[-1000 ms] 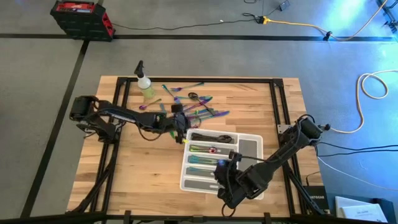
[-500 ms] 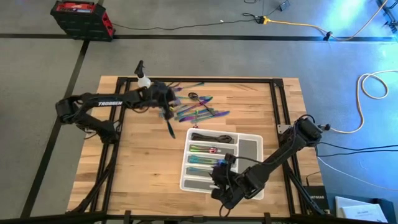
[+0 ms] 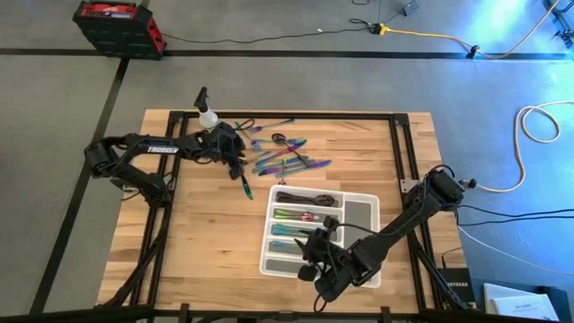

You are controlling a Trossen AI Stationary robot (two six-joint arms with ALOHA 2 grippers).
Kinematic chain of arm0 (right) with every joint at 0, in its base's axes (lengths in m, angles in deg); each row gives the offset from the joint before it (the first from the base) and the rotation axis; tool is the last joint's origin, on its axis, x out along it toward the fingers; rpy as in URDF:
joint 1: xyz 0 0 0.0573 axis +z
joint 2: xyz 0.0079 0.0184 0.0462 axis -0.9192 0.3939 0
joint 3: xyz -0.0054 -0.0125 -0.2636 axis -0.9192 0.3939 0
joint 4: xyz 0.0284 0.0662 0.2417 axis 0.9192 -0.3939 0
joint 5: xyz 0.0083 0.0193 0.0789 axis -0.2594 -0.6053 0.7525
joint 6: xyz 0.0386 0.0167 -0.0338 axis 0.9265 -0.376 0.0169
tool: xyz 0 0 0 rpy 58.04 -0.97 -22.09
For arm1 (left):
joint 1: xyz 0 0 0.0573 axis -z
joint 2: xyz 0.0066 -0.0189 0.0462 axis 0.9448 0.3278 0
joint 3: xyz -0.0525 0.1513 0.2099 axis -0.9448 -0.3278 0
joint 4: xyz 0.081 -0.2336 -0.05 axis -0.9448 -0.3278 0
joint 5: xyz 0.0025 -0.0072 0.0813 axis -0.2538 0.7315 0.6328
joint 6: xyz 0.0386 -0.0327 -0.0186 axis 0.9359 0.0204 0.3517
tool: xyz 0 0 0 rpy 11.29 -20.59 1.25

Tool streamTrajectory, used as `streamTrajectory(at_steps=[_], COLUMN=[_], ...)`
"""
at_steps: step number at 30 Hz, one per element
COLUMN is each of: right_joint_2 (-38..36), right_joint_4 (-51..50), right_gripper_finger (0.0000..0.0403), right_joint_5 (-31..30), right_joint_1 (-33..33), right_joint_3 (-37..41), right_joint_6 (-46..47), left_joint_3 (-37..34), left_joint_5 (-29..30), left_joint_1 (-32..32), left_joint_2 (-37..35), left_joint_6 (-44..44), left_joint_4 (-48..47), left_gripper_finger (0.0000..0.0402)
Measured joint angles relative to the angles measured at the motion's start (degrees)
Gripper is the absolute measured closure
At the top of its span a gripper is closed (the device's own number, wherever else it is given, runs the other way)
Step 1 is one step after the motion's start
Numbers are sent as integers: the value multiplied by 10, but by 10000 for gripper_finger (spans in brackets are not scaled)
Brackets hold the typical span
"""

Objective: Sort silverware
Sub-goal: Put the purple fork into the white silverware tray

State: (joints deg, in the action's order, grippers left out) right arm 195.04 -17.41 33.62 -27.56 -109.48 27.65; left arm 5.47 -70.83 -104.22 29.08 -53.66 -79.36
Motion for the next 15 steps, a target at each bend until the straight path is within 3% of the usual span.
streamTrajectory(at_steps=[15], right_joint_2=[0], right_joint_4=[21], right_gripper_finger=[288], right_joint_5=[-10], right_joint_1=[1], right_joint_3=[0], right_joint_6=[0], left_joint_3=[1], left_joint_5=[20], left_joint_1=[0], left_joint_2=[29], left_joint_6=[8], left_joint_4=[60], left_gripper_finger=[255])
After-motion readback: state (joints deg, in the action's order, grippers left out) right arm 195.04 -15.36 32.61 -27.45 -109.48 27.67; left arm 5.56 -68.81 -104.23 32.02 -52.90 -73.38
